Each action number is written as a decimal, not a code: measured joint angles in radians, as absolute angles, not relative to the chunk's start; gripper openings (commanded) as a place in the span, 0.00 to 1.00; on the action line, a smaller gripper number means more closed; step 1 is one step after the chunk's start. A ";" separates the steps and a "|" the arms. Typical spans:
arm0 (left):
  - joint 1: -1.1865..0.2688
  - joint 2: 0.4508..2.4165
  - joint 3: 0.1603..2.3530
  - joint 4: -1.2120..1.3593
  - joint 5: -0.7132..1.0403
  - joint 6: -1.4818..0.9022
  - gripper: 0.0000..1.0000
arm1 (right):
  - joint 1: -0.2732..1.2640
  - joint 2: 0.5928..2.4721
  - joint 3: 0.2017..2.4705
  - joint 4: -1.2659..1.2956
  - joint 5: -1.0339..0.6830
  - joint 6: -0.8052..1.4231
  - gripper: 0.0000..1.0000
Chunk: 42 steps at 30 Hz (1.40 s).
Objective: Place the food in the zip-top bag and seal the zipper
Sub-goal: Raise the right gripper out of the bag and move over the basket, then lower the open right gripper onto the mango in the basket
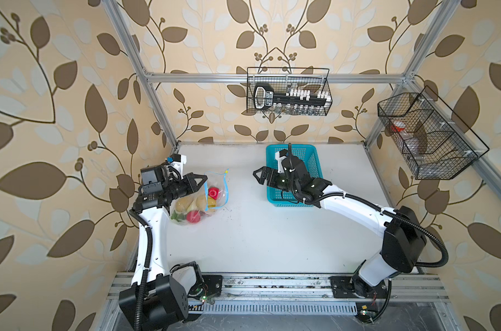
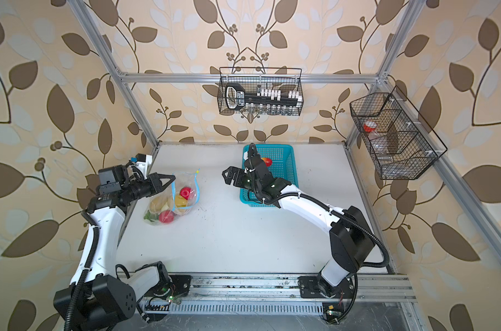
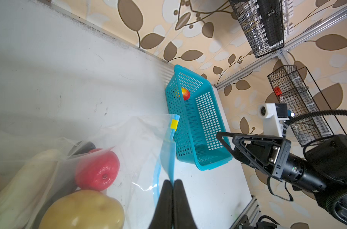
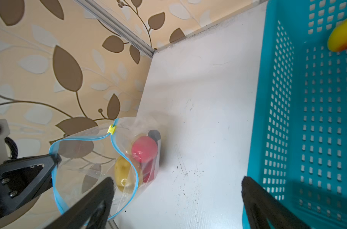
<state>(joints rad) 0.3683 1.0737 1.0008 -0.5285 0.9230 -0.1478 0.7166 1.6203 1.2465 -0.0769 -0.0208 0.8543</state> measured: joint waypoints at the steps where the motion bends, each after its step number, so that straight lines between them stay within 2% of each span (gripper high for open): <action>1: 0.368 1.074 1.001 -0.529 0.923 -0.147 0.00 | 0.714 1.617 1.234 -0.079 -0.011 0.865 1.00; 8: 0.368 1.074 1.001 -0.529 0.923 -0.140 0.00 | 0.663 1.567 1.108 -0.086 0.075 0.951 1.00; 12: 0.368 1.074 1.001 -0.527 0.923 -0.141 0.00 | 0.619 1.583 1.171 -0.186 0.098 0.959 1.00; 22: 0.368 1.073 1.001 -0.527 0.918 -0.141 0.00 | 0.576 1.612 1.213 -0.249 0.125 0.994 1.00; 30: 0.368 1.073 1.001 -0.526 0.913 -0.141 0.00 | 0.496 1.729 1.347 -0.327 0.099 1.048 1.00; 42: 0.368 1.073 1.001 -0.526 0.913 -0.140 0.00 | 0.456 1.851 1.417 -0.334 0.078 1.151 1.00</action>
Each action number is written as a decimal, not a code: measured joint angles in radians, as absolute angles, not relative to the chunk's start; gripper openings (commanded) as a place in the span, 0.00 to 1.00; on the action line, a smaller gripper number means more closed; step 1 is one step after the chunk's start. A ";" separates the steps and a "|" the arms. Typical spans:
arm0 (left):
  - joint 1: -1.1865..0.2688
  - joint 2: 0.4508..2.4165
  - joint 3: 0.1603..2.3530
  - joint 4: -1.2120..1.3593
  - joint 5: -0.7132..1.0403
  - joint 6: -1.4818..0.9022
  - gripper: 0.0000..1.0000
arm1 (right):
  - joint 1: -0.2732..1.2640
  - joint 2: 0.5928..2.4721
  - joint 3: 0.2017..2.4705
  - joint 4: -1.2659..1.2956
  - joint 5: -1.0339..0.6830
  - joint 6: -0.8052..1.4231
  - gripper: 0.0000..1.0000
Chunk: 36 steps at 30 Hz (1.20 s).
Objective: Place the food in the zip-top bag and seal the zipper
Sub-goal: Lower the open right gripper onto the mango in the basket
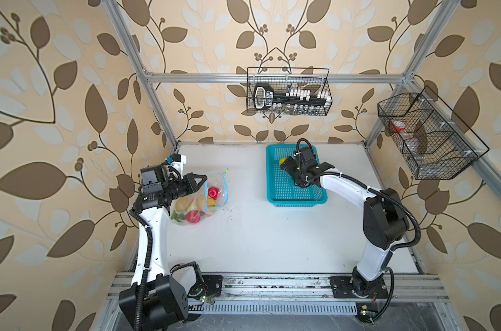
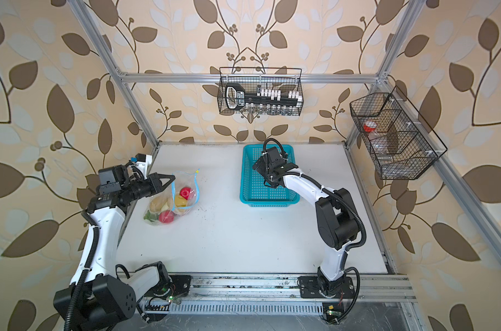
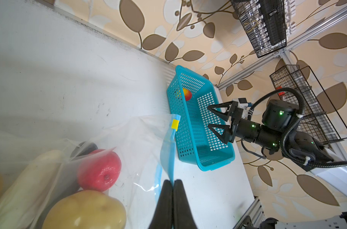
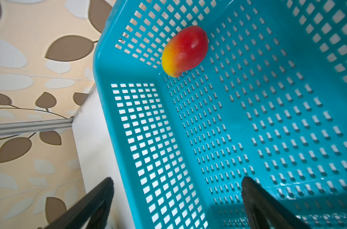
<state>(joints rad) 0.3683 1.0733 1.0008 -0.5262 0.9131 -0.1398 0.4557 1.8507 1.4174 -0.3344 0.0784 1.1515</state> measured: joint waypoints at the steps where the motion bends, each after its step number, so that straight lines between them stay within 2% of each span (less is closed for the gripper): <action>1: 0.368 1.073 1.001 -0.526 0.913 -0.140 0.00 | 0.455 1.856 1.426 -0.339 0.084 1.159 1.00; 8: 0.368 1.074 1.001 -0.527 0.918 -0.141 0.00 | 0.438 1.890 1.503 -0.348 0.136 1.181 1.00; 17: 0.368 1.074 1.001 -0.527 0.916 -0.136 0.00 | 0.411 2.024 1.625 -0.369 0.165 1.199 1.00; 27: 0.375 1.092 1.001 -0.527 0.915 -0.129 0.00 | 0.399 2.120 1.718 -0.393 0.171 1.234 0.91; 32: 0.375 1.105 1.001 -0.527 0.916 -0.129 0.00 | 0.386 2.160 1.734 -0.373 0.171 1.257 0.83; 36: 0.375 1.111 1.001 -0.527 0.917 -0.128 0.00 | 0.375 2.208 1.741 -0.366 0.169 1.280 0.82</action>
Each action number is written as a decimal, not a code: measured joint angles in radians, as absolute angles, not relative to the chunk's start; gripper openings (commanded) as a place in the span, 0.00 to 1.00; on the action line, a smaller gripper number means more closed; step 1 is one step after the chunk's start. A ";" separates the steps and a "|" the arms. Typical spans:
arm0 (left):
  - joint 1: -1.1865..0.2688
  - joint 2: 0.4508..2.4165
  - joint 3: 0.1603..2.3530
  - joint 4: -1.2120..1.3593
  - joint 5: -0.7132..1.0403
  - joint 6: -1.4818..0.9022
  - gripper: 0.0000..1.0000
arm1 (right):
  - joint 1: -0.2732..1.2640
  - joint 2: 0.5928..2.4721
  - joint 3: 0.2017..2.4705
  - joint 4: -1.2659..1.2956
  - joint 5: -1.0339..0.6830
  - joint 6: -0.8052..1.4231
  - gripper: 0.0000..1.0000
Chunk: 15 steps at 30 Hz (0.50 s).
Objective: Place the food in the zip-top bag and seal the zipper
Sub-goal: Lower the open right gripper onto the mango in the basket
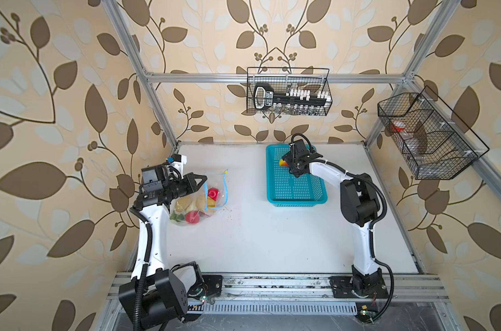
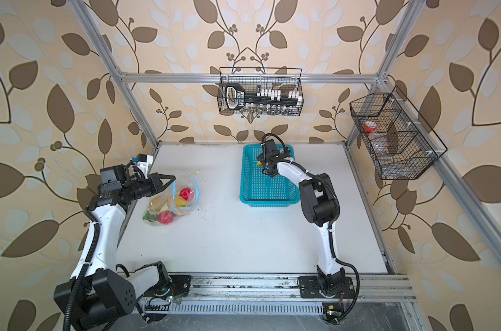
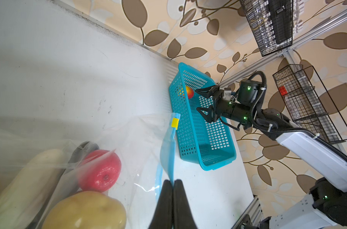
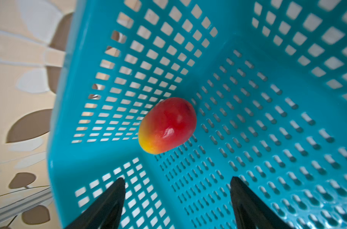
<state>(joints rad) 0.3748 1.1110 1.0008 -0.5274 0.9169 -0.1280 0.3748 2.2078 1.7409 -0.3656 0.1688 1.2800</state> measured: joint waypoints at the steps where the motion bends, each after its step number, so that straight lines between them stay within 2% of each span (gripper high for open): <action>1: 0.375 1.115 1.001 -0.527 0.917 -0.127 0.00 | 0.373 2.217 1.741 -0.366 0.169 1.285 0.82; 15: 0.375 1.135 1.001 -0.533 0.934 -0.117 0.00 | 0.371 2.256 1.786 -0.310 0.168 1.355 0.77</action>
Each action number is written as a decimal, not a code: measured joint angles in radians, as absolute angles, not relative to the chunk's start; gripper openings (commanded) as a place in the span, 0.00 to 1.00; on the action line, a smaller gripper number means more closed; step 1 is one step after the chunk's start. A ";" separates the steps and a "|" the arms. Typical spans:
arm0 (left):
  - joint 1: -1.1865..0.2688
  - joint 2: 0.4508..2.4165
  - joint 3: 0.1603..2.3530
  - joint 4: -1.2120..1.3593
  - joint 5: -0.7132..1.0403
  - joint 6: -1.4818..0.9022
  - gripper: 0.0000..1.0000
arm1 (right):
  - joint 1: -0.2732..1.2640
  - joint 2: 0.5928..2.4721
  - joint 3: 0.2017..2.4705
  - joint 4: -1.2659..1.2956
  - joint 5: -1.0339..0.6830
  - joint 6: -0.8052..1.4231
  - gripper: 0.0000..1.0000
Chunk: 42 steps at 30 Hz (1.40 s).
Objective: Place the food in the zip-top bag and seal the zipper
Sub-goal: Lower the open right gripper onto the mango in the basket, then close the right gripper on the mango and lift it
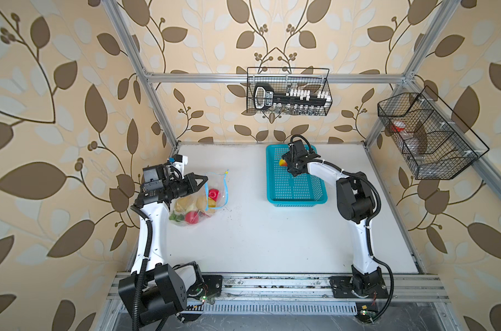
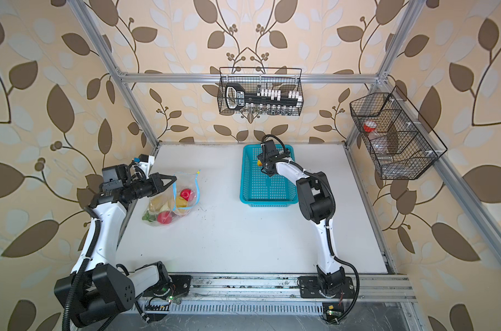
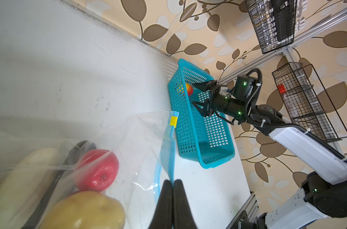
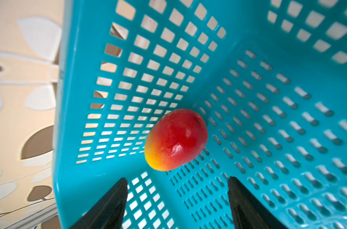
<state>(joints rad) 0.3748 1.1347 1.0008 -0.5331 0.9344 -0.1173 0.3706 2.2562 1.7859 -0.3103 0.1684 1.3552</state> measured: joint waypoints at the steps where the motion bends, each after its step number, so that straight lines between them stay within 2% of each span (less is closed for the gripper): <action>1: 0.375 1.135 1.001 -0.535 0.934 -0.117 0.00 | 0.370 2.263 1.788 -0.303 0.168 1.362 0.77; 24: 0.375 1.141 1.001 -0.551 0.939 -0.114 0.00 | 0.368 2.369 1.852 -0.238 0.172 1.479 0.69; 31: 0.375 1.152 1.001 -0.554 0.939 -0.114 0.00 | 0.363 2.396 1.869 -0.200 0.176 1.507 0.61; 34: 0.375 1.156 1.001 -0.555 0.938 -0.113 0.00 | 0.358 2.416 1.890 -0.187 0.175 1.517 0.53; 42: 0.375 1.157 1.005 -0.558 0.938 -0.113 0.00 | 0.357 2.420 1.893 -0.171 0.172 1.530 0.39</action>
<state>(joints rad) 0.3748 1.1572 1.0046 -0.5575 0.9382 -0.1135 0.3569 2.4203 1.8927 -0.1711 0.1722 1.5295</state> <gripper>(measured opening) 0.049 0.491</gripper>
